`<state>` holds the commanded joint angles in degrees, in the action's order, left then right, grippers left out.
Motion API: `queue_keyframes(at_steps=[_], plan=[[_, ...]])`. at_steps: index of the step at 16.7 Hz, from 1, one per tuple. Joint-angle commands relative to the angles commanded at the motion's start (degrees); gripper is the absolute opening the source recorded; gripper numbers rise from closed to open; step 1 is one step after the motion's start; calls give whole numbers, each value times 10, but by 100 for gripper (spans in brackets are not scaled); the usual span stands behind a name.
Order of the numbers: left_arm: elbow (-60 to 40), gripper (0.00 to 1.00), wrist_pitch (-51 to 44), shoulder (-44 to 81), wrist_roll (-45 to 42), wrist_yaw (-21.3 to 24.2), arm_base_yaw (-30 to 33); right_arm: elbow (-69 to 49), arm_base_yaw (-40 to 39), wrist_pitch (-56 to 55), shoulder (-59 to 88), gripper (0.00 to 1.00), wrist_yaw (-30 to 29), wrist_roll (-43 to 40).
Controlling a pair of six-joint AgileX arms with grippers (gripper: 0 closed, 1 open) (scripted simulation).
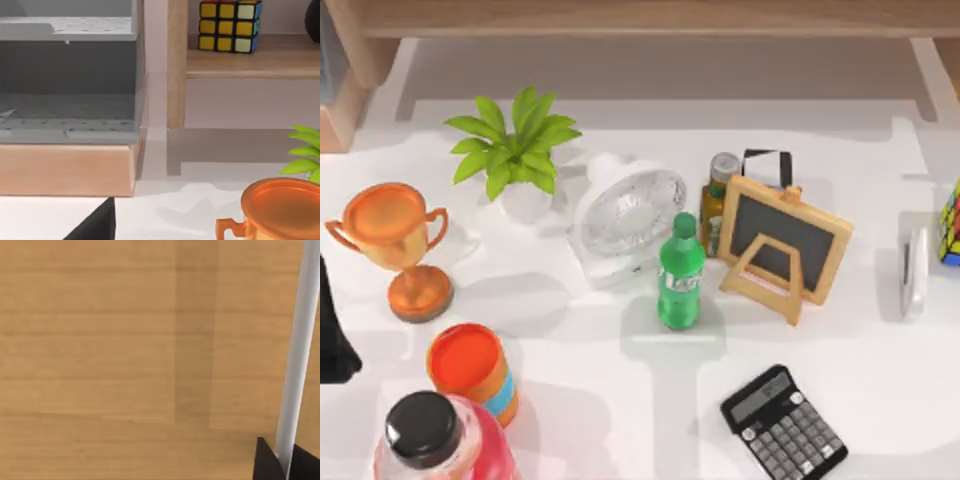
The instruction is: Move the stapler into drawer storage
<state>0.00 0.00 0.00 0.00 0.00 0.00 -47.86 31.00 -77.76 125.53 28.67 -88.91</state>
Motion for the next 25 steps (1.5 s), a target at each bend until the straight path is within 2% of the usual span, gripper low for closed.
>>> queue_keyframes(at_steps=[4, 11, 17, 22, 25], plan=[[0, 100, 0, 0, 0, 0, 0, 73, 26, -42, -29, 0, 27, 0], [0, 100, 0, 0, 0, 0, 0, 87, 34, -54, -34, 0, 34, -1], [0, 100, 0, 0, 0, 0, 0, 190, 91, -120, -71, 0, 92, 1], [0, 100, 0, 0, 0, 0, 0, 201, 98, -128, -74, 0, 100, 0], [0, 100, 0, 0, 0, 0, 0, 201, 98, -128, -74, 23, 100, 0]])
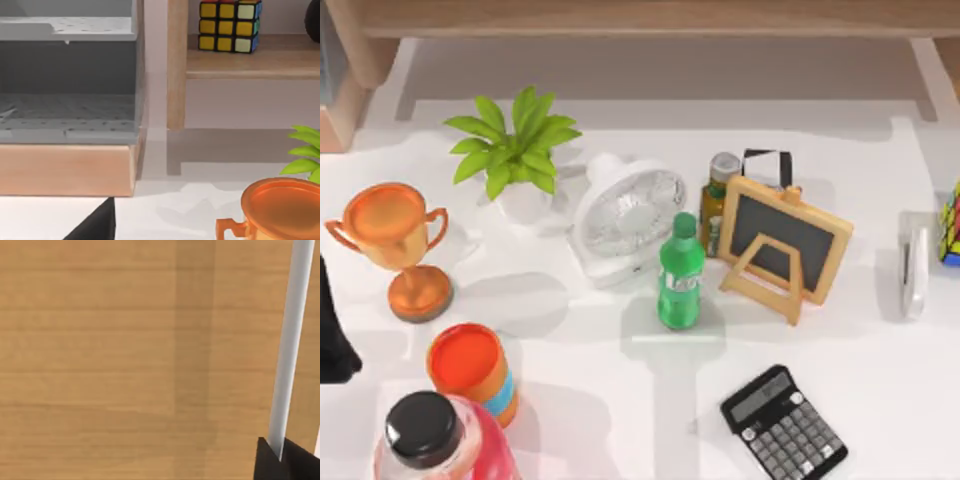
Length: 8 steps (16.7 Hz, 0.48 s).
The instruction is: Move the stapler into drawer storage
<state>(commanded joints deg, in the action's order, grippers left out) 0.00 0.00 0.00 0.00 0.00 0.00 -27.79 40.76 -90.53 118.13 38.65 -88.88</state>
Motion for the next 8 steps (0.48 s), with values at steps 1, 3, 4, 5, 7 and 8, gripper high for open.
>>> queue_keyframes(at_steps=[1, 3, 4, 5, 7, 8], plan=[[0, 100, 0, 0, 0, 0, 0, 0, 0, 0, 0, 30, 0, 0], [0, 100, 0, 0, 0, 0, 0, 0, 0, 0, 0, 45, 0, 0], [0, 100, 0, 0, 0, 0, 0, 0, 0, 0, 0, 53, 0, 0], [0, 100, 0, 0, 0, 0, 0, 0, 0, 0, 0, 60, 0, 0], [0, 100, 0, 0, 0, 0, 0, 0, 0, 0, 0, 75, 0, 0], [0, 100, 0, 0, 0, 0, 0, 0, 0, 0, 0, 83, 0, 0]])
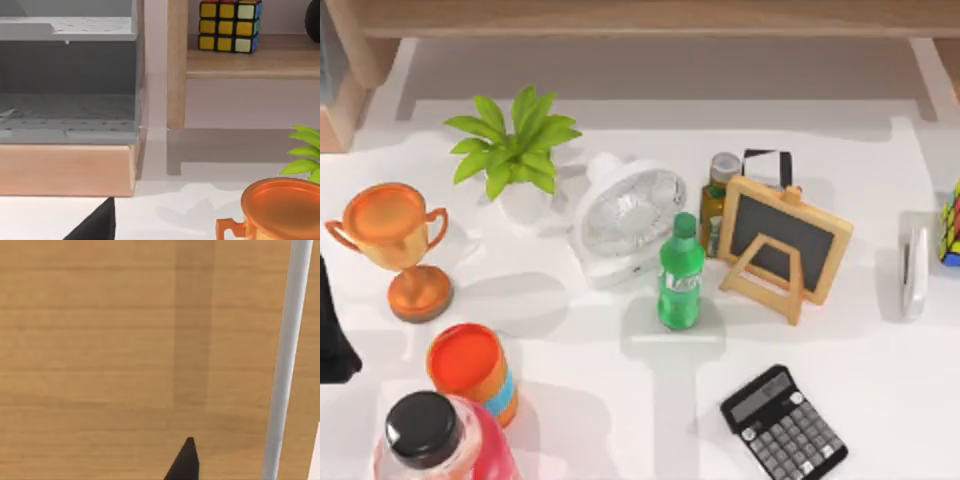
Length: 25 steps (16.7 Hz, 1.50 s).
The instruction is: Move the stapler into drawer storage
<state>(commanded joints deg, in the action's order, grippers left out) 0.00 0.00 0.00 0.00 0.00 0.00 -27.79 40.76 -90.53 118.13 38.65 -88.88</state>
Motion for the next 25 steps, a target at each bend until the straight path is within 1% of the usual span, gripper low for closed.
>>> queue_keyframes(at_steps=[2, 3, 12, 16, 20, 25], plan=[[0, 100, 0, 0, 0, 0, 0, 0, 0, 0, 0, 98, 0, 0], [0, 100, 0, 0, 0, 0, 0, 0, 0, 0, 0, 100, 0, 0], [0, 100, 0, 0, 0, 0, 0, -1, -1, 0, -2, 100, 0, 1], [0, 100, 0, 0, 0, 0, 0, 10, 5, -7, -32, 100, 13, 17], [0, 100, 0, 0, 0, 0, 0, 33, 25, -24, -13, 100, 27, 2], [0, 100, 0, 0, 0, 0, 0, 33, 24, -24, -12, 100, 27, 1]])
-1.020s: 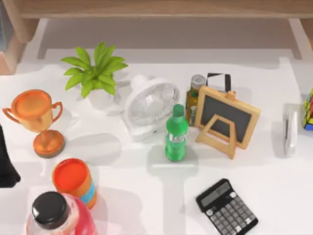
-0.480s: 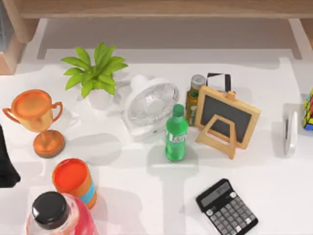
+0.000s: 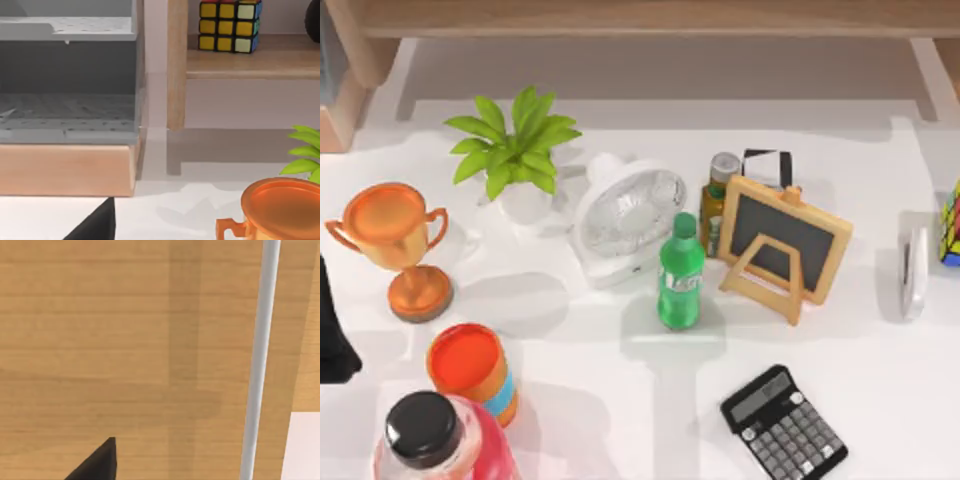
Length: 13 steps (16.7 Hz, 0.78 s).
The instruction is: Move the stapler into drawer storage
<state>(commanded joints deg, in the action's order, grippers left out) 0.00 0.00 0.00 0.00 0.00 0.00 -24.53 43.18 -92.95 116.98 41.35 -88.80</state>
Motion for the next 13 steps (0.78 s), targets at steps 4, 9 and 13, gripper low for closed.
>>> queue_keyframes(at_steps=[4, 9, 13], plan=[[0, 100, 0, 0, 0, 0, 0, -15, 14, 4, -7, 100, -18, 28], [0, 100, 0, 0, 0, 0, 0, -91, 61, 32, -42, 100, -86, 136], [0, 100, 0, 0, 0, 0, 0, -191, 92, 82, -75, 100, -155, 257]])
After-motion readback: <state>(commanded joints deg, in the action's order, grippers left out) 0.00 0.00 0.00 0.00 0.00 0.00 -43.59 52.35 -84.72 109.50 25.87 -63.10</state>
